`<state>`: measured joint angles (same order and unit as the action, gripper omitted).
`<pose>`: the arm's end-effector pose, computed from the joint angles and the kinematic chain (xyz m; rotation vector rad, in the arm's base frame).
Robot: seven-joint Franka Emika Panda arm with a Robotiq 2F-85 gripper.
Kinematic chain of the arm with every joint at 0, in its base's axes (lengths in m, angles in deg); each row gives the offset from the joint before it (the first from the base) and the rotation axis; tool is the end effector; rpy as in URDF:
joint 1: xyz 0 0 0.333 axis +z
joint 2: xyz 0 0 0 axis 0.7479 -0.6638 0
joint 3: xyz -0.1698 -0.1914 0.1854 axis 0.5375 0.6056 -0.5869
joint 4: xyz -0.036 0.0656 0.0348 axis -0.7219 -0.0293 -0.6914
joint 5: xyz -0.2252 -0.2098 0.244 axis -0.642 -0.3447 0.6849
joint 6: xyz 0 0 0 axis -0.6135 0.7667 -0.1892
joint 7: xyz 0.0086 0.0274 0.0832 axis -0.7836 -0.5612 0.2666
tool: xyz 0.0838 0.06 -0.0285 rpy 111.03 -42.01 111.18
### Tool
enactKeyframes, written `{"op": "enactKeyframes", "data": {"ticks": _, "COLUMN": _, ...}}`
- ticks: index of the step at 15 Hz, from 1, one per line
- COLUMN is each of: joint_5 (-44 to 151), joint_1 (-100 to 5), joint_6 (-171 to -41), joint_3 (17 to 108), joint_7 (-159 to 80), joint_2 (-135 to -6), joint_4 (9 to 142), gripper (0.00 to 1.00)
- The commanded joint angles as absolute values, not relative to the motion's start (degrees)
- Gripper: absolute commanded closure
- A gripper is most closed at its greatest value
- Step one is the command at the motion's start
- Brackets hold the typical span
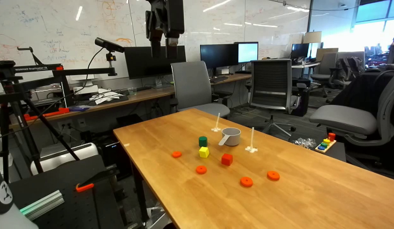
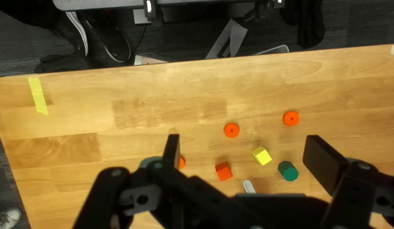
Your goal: Put the blocks in the cup
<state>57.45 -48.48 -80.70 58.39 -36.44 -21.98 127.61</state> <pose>0.3696 0.0023 0.4609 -3.1283 0.0526 0.0951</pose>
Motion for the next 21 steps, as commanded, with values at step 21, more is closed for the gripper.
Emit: {"op": "enactKeyframes", "data": {"ticks": 21, "joint_5": 54.9, "joint_1": -49.0, "joint_6": -79.8, "joint_3": 58.4, "joint_7": -35.3, "joint_2": -30.8, "joint_4": 114.4, "gripper": 0.0}}
